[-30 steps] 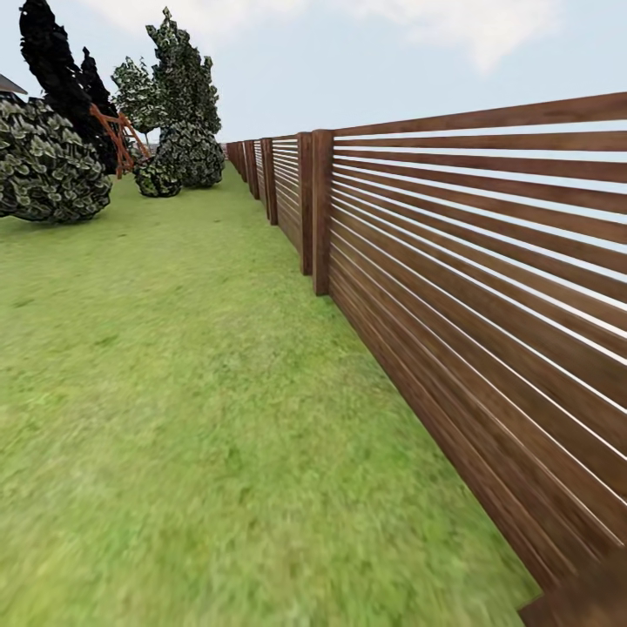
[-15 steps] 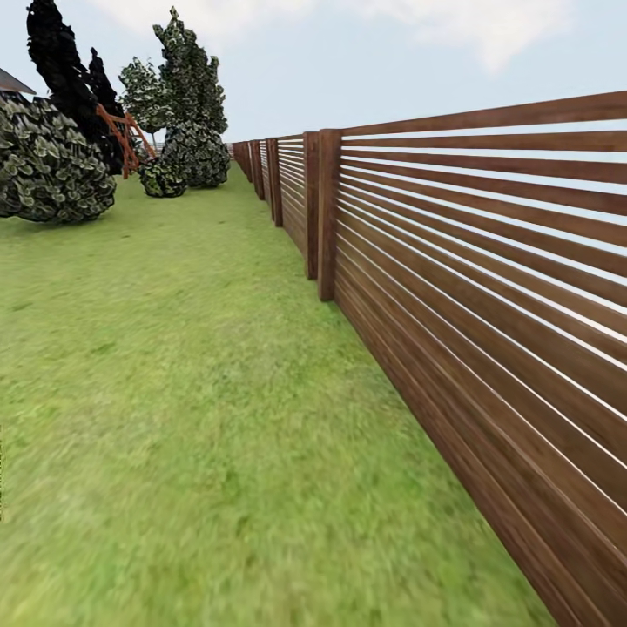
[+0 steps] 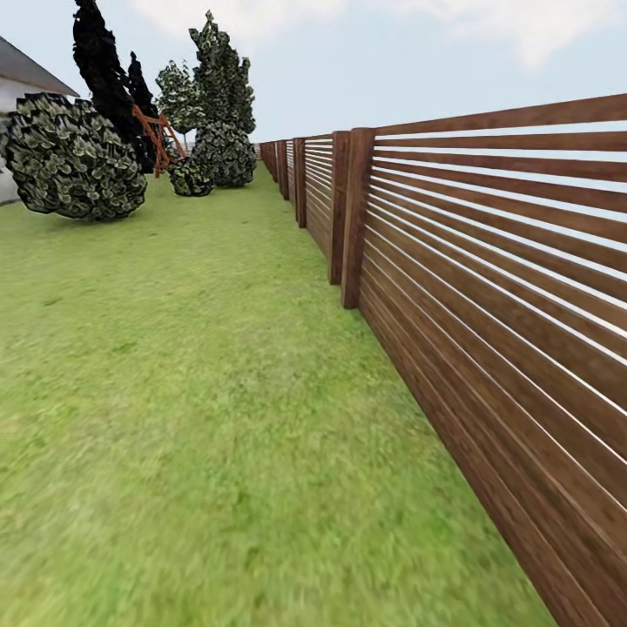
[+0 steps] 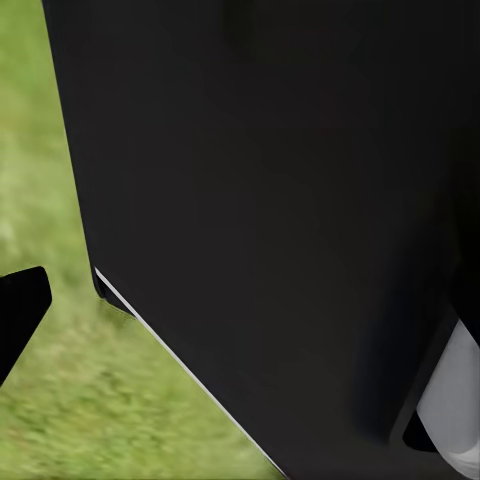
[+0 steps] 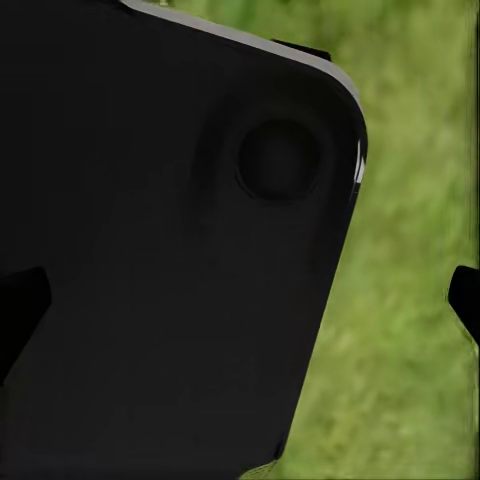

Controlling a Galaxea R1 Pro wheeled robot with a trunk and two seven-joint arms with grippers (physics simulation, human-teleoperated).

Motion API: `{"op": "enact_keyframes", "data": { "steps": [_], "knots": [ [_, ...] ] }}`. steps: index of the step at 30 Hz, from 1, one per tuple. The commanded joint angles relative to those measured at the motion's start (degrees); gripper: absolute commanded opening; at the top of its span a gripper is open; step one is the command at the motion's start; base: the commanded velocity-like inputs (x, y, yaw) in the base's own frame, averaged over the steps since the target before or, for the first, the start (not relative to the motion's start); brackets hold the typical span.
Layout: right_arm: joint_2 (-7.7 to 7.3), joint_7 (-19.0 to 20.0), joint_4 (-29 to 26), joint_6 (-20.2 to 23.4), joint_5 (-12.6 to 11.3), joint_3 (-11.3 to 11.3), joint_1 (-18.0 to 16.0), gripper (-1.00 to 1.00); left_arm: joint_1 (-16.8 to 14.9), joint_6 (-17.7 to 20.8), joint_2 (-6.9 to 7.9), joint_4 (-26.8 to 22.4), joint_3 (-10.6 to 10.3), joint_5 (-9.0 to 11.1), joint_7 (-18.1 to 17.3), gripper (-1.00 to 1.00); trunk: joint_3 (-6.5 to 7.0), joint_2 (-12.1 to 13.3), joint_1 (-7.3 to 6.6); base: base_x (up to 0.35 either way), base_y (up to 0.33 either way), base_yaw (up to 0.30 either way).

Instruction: Take the three Easter eggs out of the wicker basket on the lawn in the garden, then place them on the lawn next to a single tree (choose any tree) so that all three eggs are next to the same tree and none are left in the basket.

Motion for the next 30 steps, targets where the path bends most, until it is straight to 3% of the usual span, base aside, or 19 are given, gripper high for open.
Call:
{"op": "enact_keyframes", "data": {
  "steps": [1, 30],
  "knots": [
    [-0.01, 0.0, 0.0, -0.2, 0.2, 0.3, 0.0, 1.0, 0.0, -0.1, -0.01, 0.0, 0.0, 0.1, 0.0, 1.0, -0.04, 0.0, 0.03, 0.341, 0.0, 0.206],
    [-0.06, 0.0, 0.0, -0.2, 0.2, 0.3, 0.0, 1.0, 0.0, -0.1, -0.01, 0.0, 0.0, 0.1, 0.0, 1.0, -0.04, 0.0, 0.03, 0.341, 0.0, 0.28]
  ]
}}
